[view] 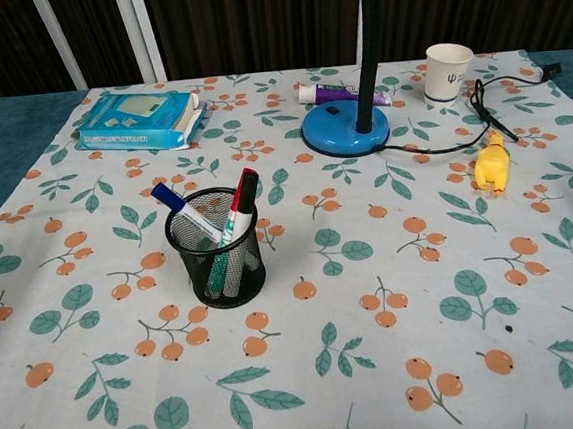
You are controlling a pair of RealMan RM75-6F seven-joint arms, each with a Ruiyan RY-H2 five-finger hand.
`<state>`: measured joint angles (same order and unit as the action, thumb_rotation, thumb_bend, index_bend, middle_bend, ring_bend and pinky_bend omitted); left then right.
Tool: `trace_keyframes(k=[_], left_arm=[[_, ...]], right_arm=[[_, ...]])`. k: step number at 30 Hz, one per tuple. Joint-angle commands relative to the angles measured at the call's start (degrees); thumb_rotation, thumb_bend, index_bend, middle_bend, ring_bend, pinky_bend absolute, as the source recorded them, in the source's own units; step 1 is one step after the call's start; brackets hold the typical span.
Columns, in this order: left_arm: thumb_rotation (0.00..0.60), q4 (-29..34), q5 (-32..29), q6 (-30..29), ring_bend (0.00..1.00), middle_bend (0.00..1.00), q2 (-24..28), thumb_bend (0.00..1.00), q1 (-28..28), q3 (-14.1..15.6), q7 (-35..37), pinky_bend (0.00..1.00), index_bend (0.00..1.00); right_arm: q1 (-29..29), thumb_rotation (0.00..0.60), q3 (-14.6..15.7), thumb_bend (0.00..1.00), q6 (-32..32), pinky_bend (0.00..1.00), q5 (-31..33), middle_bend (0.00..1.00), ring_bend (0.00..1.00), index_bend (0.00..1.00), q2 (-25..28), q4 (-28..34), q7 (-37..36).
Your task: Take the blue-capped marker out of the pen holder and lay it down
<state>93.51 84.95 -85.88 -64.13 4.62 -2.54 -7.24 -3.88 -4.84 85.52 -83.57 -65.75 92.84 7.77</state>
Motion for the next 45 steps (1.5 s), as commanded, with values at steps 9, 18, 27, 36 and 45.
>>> trace_keyframes(k=[9,18,27,36,45], left_arm=[[0.600,0.14,0.07,-0.49,0.00,0.00,0.13,0.23,-0.24,-0.05,0.14,0.00,0.03],[0.600,-0.39,0.20,-0.06,0.00,0.00,-0.20,0.23,0.11,-0.16,0.39,0.00,0.03],[0.600,-1.47,0.78,0.11,0.00,0.00,-0.47,0.23,0.76,-0.59,2.22,0.00,0.04],[0.600,-6.44,4.49,8.74,0.00,0.01,0.51,0.23,8.06,-1.47,19.34,0.00,0.12],[0.600,3.54,0.96,26.41,0.00,0.01,3.27,0.24,20.31,-4.27,18.94,0.00,0.15]], right_arm=[[-0.08,0.600,0.06,0.19,-0.26,0.18,0.05,0.05,0.09,0.18,0.04,0.18,0.18],[0.09,0.600,-0.04,0.19,-0.06,0.18,0.31,0.05,0.09,0.18,0.18,0.22,0.01],[0.13,0.600,-0.02,0.19,-0.13,0.18,0.44,0.05,0.09,0.18,0.22,0.34,0.10],[0.33,0.600,0.05,0.19,-0.31,0.18,1.05,0.05,0.09,0.18,0.17,1.08,0.56],[0.40,0.600,0.00,0.19,-0.60,0.18,1.69,0.05,0.09,0.18,0.26,1.47,0.95]])
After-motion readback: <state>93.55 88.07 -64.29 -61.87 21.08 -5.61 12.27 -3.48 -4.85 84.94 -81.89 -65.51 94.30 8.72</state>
